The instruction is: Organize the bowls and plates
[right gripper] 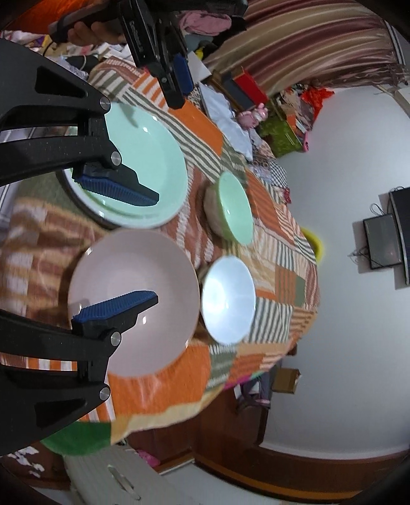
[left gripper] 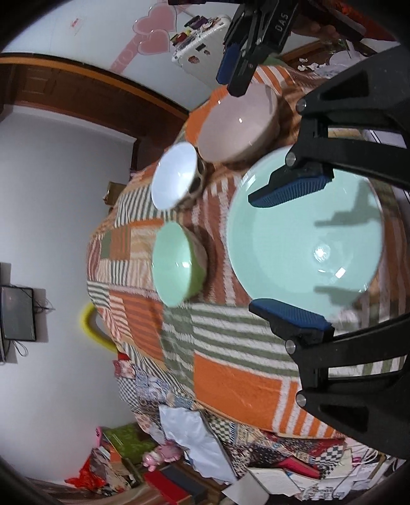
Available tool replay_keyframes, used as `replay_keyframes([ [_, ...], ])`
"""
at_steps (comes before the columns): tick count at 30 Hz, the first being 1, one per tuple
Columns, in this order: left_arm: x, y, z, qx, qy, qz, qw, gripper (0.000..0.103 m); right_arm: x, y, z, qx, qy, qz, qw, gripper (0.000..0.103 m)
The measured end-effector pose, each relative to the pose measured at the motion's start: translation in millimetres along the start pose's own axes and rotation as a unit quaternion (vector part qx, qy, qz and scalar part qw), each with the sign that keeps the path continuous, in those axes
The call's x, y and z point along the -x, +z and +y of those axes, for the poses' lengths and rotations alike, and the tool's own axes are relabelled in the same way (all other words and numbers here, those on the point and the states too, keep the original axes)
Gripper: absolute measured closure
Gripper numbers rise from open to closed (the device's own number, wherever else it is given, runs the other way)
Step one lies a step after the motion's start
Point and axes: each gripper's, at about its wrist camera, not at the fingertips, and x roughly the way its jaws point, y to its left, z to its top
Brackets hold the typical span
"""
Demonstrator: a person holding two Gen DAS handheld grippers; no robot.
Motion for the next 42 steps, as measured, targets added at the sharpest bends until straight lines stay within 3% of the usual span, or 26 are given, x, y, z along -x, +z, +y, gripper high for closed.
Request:
replay_keyframes([
  [3,-4.4,6.9,-14.5,0.0,-0.009,-0.006,0.9999,0.026,6.2,-1.1,-16.0,-0.01,-0.014,-0.011,1.0,0.048],
  [6,-12.9,12.9,-30.1,-0.007,-0.018,0.001,0.9998,0.022,10.2,-2.9,-31.8,-0.025,-0.025,-0.018,0.999,0.047],
  [10,-31.6,18.1,-48.8,-0.014,-0.028,0.021,0.9993,0.021,11.7,-3.7,-50.1,-0.041,-0.043,-0.024,0.998,0.038],
  [21,-83.4,14.8,-89.9,-0.044,-0.051,0.068,0.9954,0.021,-12.9,-21.5,-83.5,-0.077,-0.052,0.007,0.996,0.037],
  [24,-93.4,13.7,-98.5,-0.057,-0.052,0.072,0.9944,0.03,-18.8,-26.2,-91.6,-0.085,-0.048,0.016,0.995,0.04],
  [29,-111.7,13.4,-109.8,-0.066,-0.061,0.087,0.9921,0.043,-28.0,-28.2,-100.0,-0.096,-0.031,0.031,0.994,0.061],
  [34,-129.3,13.0,-112.8,-0.061,-0.074,0.111,0.9892,0.06,-37.2,-30.9,-105.4,-0.107,-0.012,0.048,0.993,0.072],
  [42,-147.9,10.6,-115.9,-0.049,-0.094,0.138,0.9847,0.072,-48.7,-34.0,-103.7,-0.112,0.004,0.063,0.992,0.078],
])
